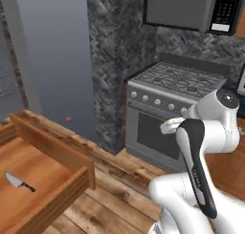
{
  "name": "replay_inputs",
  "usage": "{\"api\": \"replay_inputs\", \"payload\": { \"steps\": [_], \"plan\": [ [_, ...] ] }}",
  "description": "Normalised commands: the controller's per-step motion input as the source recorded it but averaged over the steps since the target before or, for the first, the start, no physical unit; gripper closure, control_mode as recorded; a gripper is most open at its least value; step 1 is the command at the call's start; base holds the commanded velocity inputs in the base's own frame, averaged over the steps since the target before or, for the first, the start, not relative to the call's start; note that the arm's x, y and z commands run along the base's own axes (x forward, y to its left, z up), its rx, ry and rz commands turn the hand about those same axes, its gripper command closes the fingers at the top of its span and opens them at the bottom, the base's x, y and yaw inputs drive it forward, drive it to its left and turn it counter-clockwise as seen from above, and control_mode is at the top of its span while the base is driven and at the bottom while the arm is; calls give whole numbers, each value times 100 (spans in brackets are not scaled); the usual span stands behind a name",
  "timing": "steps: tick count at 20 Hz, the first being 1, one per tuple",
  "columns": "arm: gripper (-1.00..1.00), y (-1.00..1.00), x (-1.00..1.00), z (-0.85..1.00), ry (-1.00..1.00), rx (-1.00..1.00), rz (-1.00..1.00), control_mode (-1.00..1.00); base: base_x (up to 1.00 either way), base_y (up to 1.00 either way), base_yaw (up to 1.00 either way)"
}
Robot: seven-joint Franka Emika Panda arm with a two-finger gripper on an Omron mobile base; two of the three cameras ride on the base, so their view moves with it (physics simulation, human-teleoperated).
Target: Pick up the metallic utensils from the counter and place them in the open drawer. Make sure not to pick up any wooden utensils.
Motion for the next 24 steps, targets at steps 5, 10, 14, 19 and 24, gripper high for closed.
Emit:
{"api": "replay_inputs", "payload": {
  "steps": [5,10,14,19,24],
  "plan": [
    [-100,0,0,0,0,0,0,100,0,-10,-95],
    [-100,0,0,0,0,0,0,100,38,-74,-67],
    [-100,0,0,0,0,0,0,100,40,-58,-71],
    [-100,0,0,0,0,0,0,100,25,-51,-78],
    [-100,0,0,0,0,0,0,100,42,-34,-75]
  ]
}}
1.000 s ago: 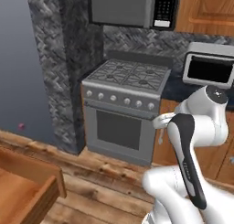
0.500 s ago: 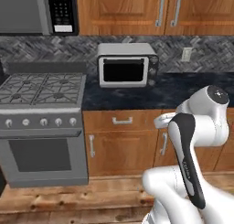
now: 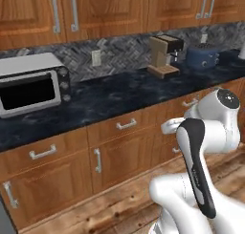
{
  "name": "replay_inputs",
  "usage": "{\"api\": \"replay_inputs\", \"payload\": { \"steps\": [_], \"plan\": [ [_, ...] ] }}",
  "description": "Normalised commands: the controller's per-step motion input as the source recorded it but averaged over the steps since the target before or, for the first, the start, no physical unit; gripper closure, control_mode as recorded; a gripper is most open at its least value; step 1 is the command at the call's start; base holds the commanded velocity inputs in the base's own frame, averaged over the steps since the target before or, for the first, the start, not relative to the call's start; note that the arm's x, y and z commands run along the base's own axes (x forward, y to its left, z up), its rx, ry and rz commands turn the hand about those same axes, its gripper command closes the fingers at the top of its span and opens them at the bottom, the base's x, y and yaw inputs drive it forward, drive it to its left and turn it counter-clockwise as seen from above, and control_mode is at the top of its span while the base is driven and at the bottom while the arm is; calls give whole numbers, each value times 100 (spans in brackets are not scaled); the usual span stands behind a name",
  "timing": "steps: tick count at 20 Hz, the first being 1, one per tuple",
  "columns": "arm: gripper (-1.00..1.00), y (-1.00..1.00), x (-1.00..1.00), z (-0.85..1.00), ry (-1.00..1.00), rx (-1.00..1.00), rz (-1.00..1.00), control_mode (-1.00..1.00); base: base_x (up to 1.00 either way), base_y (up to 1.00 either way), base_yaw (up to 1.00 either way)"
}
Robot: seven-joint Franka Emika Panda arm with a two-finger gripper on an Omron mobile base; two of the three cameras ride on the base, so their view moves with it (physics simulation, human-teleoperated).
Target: Pick up the metallic utensils from the counter and place them in the open drawer. Make sure not to pick up any wooden utensils.
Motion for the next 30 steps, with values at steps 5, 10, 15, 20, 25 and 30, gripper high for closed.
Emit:
{"api": "replay_inputs", "payload": {
  "steps": [5,10,15,20,25,30],
  "plan": [
    [-100,0,0,0,0,0,0,100,74,0,-70],
    [-100,0,0,0,0,0,0,100,75,0,-69],
    [-100,0,0,0,0,0,0,100,100,29,-51],
    [-100,0,0,0,0,0,0,100,100,5,-36],
    [-100,0,0,0,0,0,0,100,100,-43,-44],
    [-100,0,0,0,0,0,0,100,97,-21,-55]
  ]
}}
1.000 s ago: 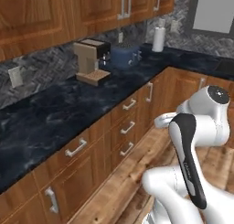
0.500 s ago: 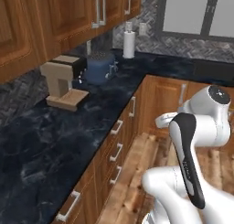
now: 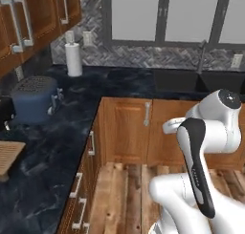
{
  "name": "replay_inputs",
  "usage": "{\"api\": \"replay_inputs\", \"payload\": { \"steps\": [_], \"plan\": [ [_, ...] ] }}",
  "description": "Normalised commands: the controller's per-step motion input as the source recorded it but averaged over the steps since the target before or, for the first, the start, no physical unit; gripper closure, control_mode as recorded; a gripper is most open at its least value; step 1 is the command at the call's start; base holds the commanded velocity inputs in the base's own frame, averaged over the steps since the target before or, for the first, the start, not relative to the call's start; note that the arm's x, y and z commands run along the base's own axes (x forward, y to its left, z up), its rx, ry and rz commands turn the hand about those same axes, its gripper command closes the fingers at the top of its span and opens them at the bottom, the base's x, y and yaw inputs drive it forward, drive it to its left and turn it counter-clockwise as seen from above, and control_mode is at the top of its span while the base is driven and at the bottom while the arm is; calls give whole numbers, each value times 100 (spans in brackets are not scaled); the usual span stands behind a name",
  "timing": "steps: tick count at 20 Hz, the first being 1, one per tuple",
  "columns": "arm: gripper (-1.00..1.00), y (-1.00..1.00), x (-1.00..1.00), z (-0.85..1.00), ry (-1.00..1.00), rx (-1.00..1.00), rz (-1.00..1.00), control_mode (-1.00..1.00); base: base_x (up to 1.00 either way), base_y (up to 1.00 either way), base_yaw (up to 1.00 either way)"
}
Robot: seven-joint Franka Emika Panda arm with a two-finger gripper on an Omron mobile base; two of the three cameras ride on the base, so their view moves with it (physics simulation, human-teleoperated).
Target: Pick up the metallic utensils from the counter and place them in the open drawer. Make sure not to pick up any wooden utensils.
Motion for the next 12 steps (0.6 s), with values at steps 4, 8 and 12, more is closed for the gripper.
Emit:
{"api": "replay_inputs", "payload": {
  "steps": [4,8,12],
  "plan": [
    [-100,0,0,0,0,0,0,100,100,-13,-55],
    [-100,0,0,0,0,0,0,100,100,-5,-41],
    [-100,0,0,0,0,0,0,100,100,0,-25]
  ]
}}
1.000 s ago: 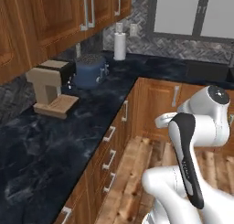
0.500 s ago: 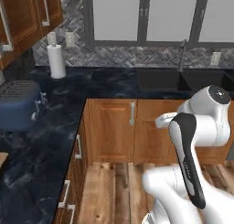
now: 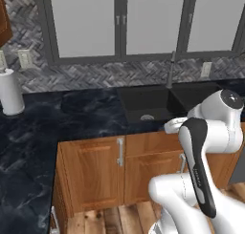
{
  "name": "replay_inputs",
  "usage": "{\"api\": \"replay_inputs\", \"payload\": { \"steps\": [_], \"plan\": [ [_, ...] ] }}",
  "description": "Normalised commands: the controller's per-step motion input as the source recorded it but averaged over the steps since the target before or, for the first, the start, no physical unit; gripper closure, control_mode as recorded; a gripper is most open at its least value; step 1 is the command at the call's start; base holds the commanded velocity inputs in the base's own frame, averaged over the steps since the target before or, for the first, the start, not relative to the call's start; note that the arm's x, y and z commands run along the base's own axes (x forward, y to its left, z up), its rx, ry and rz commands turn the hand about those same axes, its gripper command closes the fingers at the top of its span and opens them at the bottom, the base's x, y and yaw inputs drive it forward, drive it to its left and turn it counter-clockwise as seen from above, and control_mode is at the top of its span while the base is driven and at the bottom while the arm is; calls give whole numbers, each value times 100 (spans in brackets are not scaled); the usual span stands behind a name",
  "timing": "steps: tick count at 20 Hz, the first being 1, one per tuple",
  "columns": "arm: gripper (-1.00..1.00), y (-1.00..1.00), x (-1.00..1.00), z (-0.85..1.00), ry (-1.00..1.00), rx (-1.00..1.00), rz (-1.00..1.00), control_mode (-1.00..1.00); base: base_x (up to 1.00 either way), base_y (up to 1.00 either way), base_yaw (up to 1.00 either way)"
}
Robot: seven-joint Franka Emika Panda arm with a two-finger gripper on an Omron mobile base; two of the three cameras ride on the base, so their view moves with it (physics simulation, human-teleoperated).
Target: Pick up the metallic utensils from the counter and place them in the open drawer. Make sure not to pick up any wooden utensils.
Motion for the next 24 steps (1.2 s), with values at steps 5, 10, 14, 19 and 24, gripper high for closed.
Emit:
{"api": "replay_inputs", "payload": {
  "steps": [5,10,14,19,24],
  "plan": [
    [-100,0,0,0,0,0,0,100,63,-47,-61],
    [-100,0,0,0,0,0,0,100,25,-52,-78],
    [-100,0,0,0,0,0,0,100,27,-52,-76],
    [-100,0,0,0,0,0,0,100,25,-57,-76],
    [-100,0,0,0,0,0,0,100,41,-67,-58]
  ]
}}
